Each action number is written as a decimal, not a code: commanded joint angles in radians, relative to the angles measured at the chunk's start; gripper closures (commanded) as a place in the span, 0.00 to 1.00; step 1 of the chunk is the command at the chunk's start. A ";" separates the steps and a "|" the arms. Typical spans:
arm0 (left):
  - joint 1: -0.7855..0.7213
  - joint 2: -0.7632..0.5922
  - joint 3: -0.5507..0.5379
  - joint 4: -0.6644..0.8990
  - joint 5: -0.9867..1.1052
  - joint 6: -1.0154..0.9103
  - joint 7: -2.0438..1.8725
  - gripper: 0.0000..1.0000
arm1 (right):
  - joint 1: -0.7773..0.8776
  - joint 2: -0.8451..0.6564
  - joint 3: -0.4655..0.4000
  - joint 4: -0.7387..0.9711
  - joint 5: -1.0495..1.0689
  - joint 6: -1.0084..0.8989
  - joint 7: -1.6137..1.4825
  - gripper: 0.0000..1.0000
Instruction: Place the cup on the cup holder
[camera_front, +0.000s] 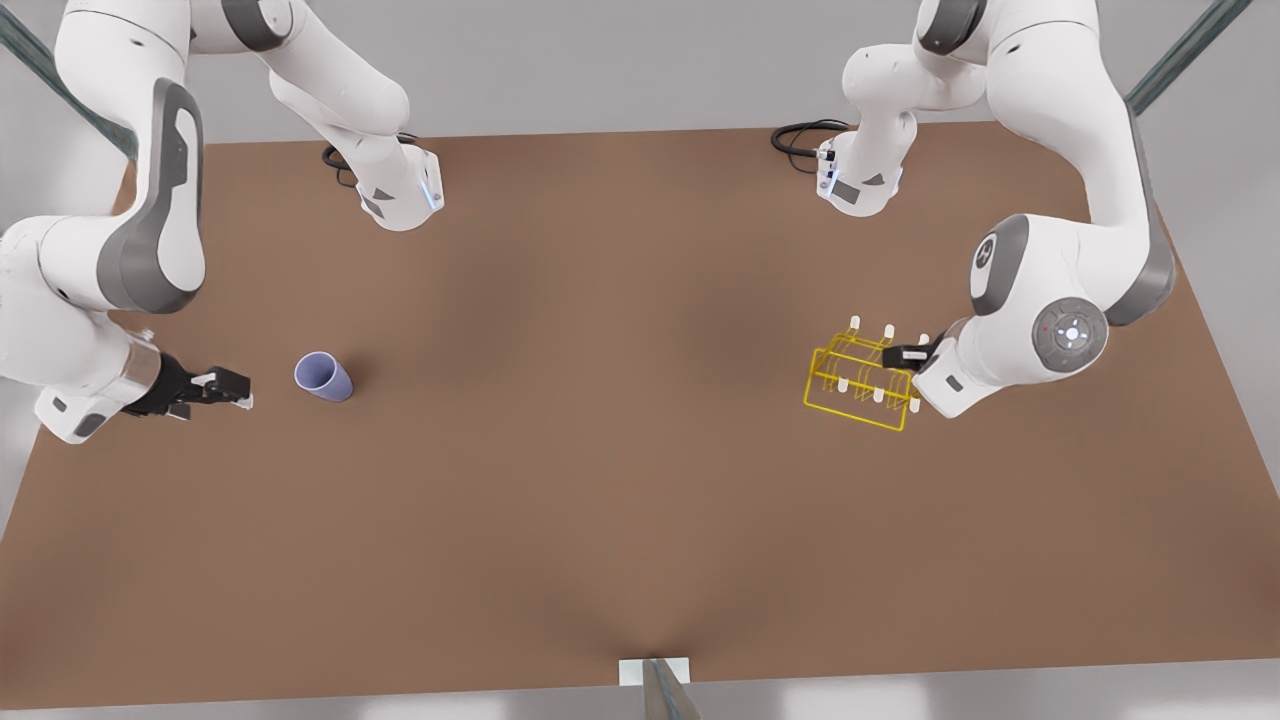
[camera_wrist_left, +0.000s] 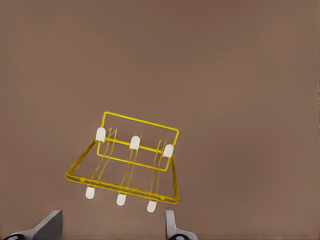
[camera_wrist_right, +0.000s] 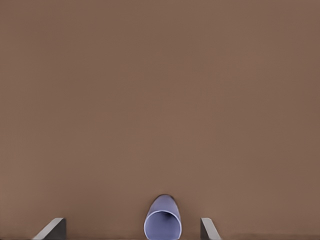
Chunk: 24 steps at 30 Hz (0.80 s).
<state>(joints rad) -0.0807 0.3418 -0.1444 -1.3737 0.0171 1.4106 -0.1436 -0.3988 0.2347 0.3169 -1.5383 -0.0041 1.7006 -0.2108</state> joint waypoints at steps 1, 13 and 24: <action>-0.010 -0.003 0.000 0.001 0.001 -0.010 -0.033 0.00 | 0.001 0.026 0.001 -0.005 0.001 0.076 -0.016 0.00; -0.022 0.006 -0.001 -0.002 0.001 -0.032 -0.060 0.00 | -0.025 0.129 -0.001 -0.008 -0.007 0.162 -0.018 0.00; -0.031 0.031 -0.001 -0.011 0.035 -0.013 -0.076 0.00 | -0.020 -0.086 0.146 -0.315 0.007 0.205 0.007 0.00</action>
<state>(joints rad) -0.1102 0.3731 -0.1454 -1.3855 0.0472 1.3921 -0.1888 -0.4143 0.1660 0.4468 -1.8314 -0.0032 1.8935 -0.2172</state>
